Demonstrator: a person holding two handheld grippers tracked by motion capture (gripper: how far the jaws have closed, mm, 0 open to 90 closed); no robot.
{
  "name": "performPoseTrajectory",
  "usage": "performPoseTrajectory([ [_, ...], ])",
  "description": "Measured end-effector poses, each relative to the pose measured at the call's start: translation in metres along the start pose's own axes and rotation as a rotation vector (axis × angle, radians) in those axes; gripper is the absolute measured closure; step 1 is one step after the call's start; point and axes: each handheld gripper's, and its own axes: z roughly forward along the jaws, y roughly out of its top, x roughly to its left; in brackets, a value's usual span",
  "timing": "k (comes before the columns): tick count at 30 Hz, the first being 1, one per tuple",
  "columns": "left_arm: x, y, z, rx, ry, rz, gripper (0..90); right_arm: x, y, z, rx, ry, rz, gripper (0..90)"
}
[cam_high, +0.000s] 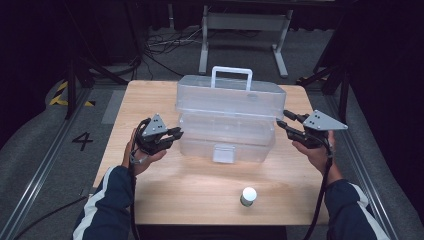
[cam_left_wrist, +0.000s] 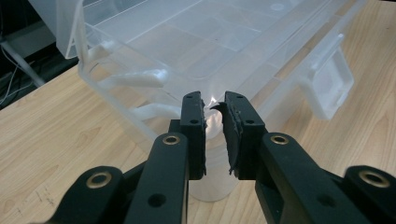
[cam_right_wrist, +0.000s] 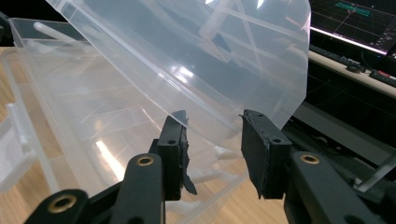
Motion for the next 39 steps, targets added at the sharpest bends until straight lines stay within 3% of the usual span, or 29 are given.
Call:
performPoseTrajectory([
  [7, -0.003, -0.003, 0.006, 0.028, -0.007, 0.016, 75.4, 0.001, 0.005, 0.0, -0.024, -0.04, -0.004, 63.6],
  [18, -0.005, -0.003, 0.013, 0.035, -0.057, 0.028, 68.2, -0.002, 0.013, 0.004, -0.058, -0.092, 0.013, 67.7],
  [19, -0.005, -0.003, 0.013, 0.042, -0.055, 0.033, 67.6, -0.002, 0.016, 0.004, -0.058, -0.111, -0.016, 69.4],
  [24, -0.007, -0.003, 0.018, 0.05, -0.065, 0.034, 66.7, -0.003, 0.02, 0.006, -0.064, -0.134, -0.014, 70.3],
  [34, -0.006, -0.001, 0.026, 0.064, -0.092, 0.045, 64.8, -0.01, 0.03, 0.012, -0.069, -0.165, 0.014, 71.9],
  [38, -0.005, 0.001, 0.031, 0.079, -0.122, 0.05, 63.9, -0.013, 0.034, 0.015, -0.075, -0.177, 0.029, 72.7],
  [39, -0.006, 0.003, 0.034, 0.097, -0.129, 0.078, 63.4, -0.014, 0.035, 0.015, -0.072, -0.181, 0.033, 72.7],
])
